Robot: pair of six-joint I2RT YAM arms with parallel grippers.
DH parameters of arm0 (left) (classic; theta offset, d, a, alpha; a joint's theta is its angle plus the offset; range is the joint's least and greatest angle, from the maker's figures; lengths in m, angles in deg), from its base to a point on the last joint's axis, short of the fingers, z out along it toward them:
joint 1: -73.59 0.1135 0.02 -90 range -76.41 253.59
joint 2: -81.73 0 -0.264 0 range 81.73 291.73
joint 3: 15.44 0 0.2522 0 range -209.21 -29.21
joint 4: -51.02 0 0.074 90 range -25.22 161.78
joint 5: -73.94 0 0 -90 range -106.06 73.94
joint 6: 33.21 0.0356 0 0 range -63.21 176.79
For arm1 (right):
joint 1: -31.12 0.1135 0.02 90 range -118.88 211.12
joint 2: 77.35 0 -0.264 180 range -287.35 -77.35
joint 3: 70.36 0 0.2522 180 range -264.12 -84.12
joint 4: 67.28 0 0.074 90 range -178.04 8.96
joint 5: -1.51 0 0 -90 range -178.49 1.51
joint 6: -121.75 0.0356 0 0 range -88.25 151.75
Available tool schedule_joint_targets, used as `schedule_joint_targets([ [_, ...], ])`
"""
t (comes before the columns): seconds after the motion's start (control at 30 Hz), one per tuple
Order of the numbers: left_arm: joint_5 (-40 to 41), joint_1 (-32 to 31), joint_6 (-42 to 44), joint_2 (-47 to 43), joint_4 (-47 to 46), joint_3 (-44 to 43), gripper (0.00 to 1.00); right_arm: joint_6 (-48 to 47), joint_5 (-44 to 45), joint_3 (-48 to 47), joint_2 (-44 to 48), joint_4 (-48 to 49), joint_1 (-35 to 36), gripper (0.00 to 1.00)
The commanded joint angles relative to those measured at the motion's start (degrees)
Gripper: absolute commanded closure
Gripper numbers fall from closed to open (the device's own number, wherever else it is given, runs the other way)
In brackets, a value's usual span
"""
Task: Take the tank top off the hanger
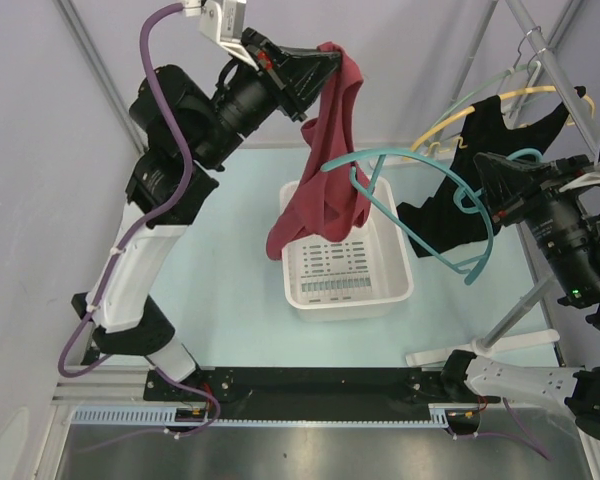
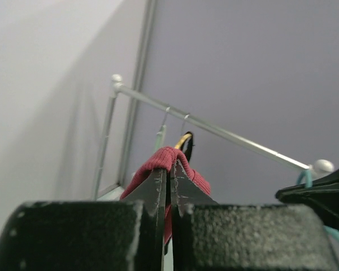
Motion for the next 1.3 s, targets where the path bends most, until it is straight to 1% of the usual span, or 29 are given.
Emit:
schedule_joint_targets([
  [0.0, -11.2, 2.0, -8.4, 2.7, -6.2, -8.0, 1.0, 0.9, -0.2, 0.7, 0.0, 1.4, 0.3, 1.0],
  [0.17, -15.6, 3.2, -14.6, 3.5, -13.5, -7.8, 1.0, 1.1, -0.1, 2.3, 0.3, 2.1, 0.3, 1.0],
  [0.2, -17.9, 3.2, -16.8, 4.1, -15.7, -8.1, 1.0, 1.1, 0.0, 2.7, 0.3, 2.3, 0.3, 1.0],
  [0.4, -20.0, 4.8, -21.7, 7.4, -17.2, -8.8, 1.0, 1.9, 0.0, 4.1, 0.6, 2.3, 0.3, 1.0],
  [0.57, -24.0, 6.4, -25.5, 9.0, -18.6, -8.8, 1.0, 2.2, 0.5, 4.8, 1.3, 2.0, 0.3, 1.0],
  [0.63, -26.1, 7.1, -27.1, 10.1, -20.2, -9.6, 1.0, 2.2, 0.7, 5.0, 1.3, 2.0, 0.3, 1.0],
  [0.67, -26.8, 8.0, -29.4, 10.5, -20.9, -10.0, 1.0, 2.0, 0.8, 5.0, 1.1, 2.0, 0.3, 1.0],
  [0.77, -29.0, 9.4, -33.5, 11.5, -26.7, -10.2, 1.0, 2.0, 0.6, 5.0, 0.7, 2.1, 0.3, 1.0],
  [0.93, -29.0, 11.2, -39.4, 13.2, -33.9, -12.1, 1.0, 2.2, 0.4, 5.2, 0.5, 2.4, 0.3, 1.0],
  [1.07, -26.2, 11.3, -42.3, 13.3, -39.7, -12.0, 1.0, 2.2, 0.7, 5.3, 0.5, 2.7, 0.3, 1.0],
  [1.17, -24.9, 11.4, -45.0, 14.1, -41.2, -12.1, 1.0, 2.2, 0.8, 5.4, 0.4, 2.8, 0.3, 1.0],
  [1.23, -25.9, 11.4, -46.3, 14.8, -41.6, -11.7, 1.0, 2.2, 0.8, 5.6, 0.6, 2.9, 0.3, 1.0],
  [1.27, -26.6, 11.4, -46.2, 15.3, -40.2, -11.7, 1.0, 2.3, 0.8, 5.7, 0.6, 2.9, 0.3, 1.0],
])
